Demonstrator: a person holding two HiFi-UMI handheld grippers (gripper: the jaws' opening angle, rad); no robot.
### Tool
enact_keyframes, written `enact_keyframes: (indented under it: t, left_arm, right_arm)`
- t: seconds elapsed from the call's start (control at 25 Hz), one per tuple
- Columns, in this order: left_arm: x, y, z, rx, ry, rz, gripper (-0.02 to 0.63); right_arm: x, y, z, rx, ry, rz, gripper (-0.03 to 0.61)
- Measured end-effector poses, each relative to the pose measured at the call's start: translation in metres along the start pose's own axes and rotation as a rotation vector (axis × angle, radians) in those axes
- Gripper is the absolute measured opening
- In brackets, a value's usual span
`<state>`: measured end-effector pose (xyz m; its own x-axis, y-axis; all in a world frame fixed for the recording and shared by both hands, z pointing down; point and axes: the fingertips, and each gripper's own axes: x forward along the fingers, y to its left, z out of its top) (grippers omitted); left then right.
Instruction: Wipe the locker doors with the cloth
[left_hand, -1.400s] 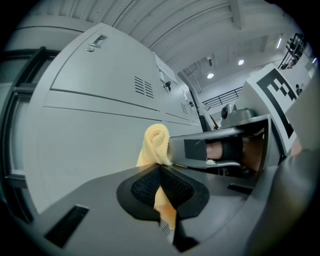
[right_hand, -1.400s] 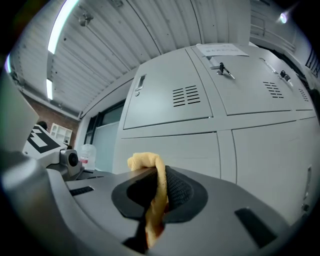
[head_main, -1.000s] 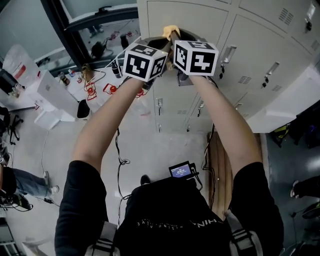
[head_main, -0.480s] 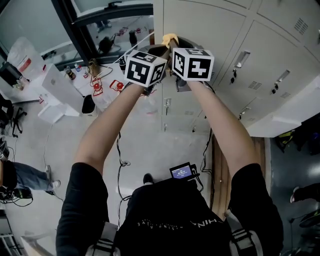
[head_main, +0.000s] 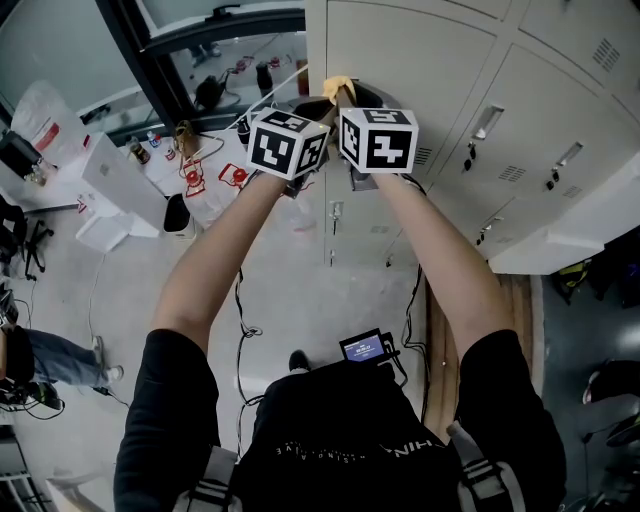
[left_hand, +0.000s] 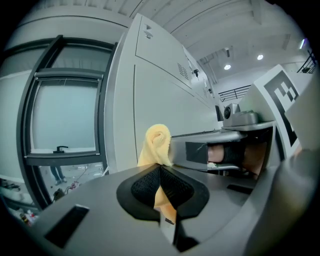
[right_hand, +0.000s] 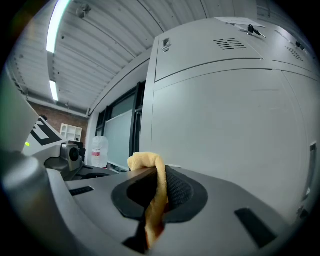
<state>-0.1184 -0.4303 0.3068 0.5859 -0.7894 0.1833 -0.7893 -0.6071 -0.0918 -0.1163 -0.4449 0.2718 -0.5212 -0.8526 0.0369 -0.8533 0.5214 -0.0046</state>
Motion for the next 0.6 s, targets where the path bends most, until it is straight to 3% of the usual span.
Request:
enact_keyframes:
  t: [0.6]
  left_arm:
    - [0.006,-0.009,0.003,0.051,0.018,-0.015,0.02]
  right_arm:
    - [-0.007,-0.009,0.001,-0.007,-0.01,-0.013,0.051]
